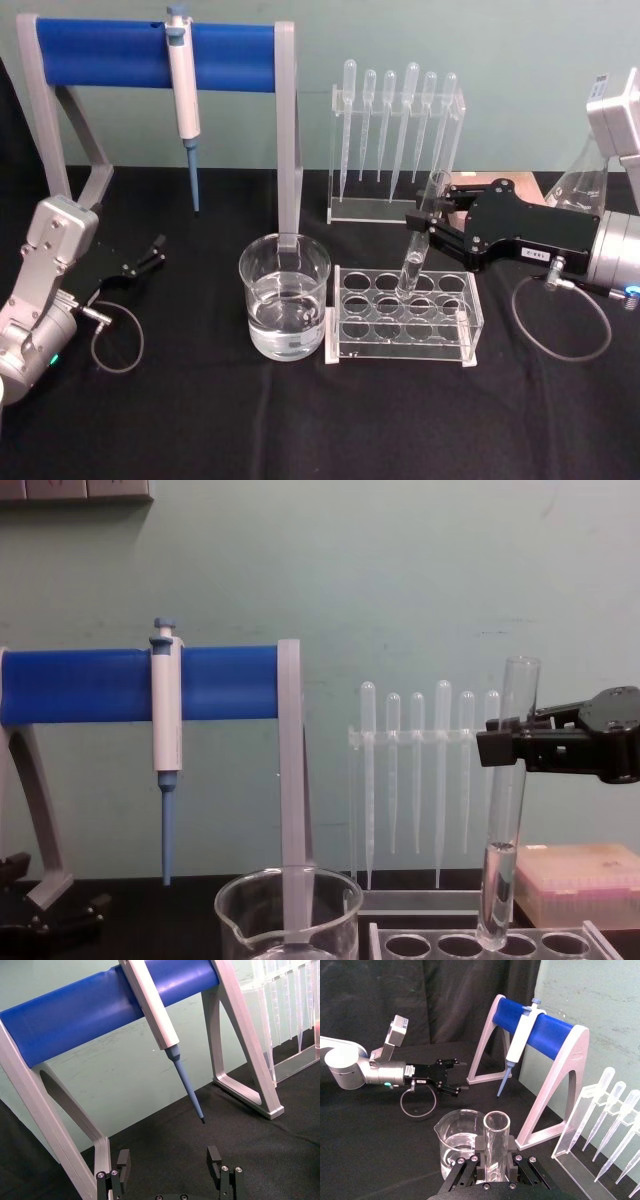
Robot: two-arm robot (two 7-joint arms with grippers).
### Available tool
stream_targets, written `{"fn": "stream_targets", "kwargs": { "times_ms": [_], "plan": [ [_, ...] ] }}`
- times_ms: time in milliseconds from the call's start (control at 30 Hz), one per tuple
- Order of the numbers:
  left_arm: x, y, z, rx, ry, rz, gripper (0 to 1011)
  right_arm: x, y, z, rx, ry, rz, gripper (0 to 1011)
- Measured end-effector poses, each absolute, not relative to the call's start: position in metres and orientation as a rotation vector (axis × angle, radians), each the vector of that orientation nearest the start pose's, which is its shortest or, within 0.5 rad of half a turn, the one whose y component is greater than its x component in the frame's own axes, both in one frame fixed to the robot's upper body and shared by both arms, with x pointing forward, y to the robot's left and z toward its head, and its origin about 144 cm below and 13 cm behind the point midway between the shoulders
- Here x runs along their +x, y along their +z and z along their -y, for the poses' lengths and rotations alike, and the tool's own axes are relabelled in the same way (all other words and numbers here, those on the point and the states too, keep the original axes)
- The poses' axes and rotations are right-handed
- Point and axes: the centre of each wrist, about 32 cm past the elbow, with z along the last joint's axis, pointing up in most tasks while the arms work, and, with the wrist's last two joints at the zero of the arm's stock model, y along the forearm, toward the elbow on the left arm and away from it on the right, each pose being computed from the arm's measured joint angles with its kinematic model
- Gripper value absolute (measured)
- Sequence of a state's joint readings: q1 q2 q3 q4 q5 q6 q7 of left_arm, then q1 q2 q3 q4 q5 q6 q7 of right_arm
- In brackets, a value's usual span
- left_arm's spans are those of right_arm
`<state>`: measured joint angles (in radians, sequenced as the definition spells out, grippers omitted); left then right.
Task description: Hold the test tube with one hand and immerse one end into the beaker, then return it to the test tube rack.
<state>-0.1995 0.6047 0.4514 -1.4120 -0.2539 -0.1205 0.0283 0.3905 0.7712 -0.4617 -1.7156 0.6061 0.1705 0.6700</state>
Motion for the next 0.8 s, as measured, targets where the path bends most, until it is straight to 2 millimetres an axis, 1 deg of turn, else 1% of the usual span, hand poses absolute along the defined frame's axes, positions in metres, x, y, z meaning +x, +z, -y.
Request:
{"fn": "stream_targets", "kwargs": {
  "times_ms": [800],
  "plan": [
    [0.4886, 1.1398, -0.3097, 0.304, 1.248, 0.285, 1000, 0.5095, 1.2898, 0.2998, -0.209, -0.505, 0.141, 238]
  ]
}}
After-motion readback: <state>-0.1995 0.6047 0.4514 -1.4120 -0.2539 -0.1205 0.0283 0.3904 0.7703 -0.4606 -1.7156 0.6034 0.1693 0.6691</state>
